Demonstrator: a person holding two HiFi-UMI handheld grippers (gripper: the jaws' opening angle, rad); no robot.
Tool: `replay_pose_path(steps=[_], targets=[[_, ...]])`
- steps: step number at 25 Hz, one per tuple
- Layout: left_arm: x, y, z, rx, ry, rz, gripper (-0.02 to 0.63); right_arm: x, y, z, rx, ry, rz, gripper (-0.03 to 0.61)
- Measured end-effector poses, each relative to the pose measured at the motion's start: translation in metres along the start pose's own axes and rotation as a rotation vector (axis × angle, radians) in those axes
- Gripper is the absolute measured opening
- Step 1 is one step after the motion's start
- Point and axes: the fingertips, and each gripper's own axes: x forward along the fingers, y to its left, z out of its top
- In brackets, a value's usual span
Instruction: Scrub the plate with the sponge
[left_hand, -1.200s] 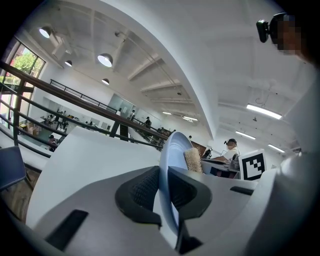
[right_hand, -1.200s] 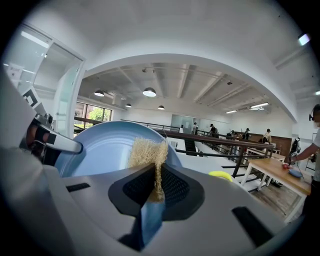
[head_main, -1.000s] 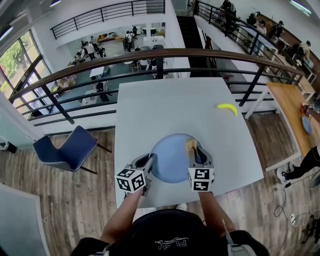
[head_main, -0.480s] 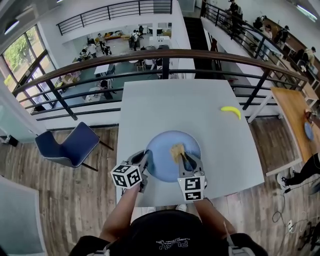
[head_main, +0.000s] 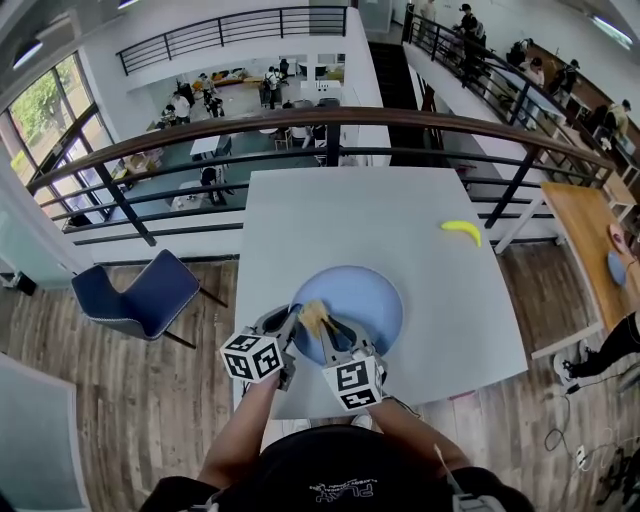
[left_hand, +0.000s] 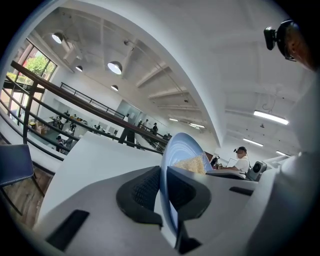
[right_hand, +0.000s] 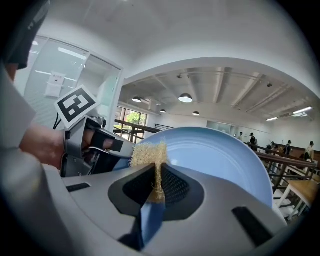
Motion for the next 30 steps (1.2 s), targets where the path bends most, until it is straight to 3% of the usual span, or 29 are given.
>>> replay_pose_path(steps=[7, 30], targets=[[-0.005, -0.006, 0.002, 0.013, -0.006, -0.011, 0.029, 0.0, 0.002, -0.002, -0.02, 0.014, -0.014, 0.041], [0.001, -0.01, 0.001, -0.001, 0.002, -0.013, 0.032, -0.022, -0.089, -0.019, 0.049, 0.043, -0.208, 0.041]])
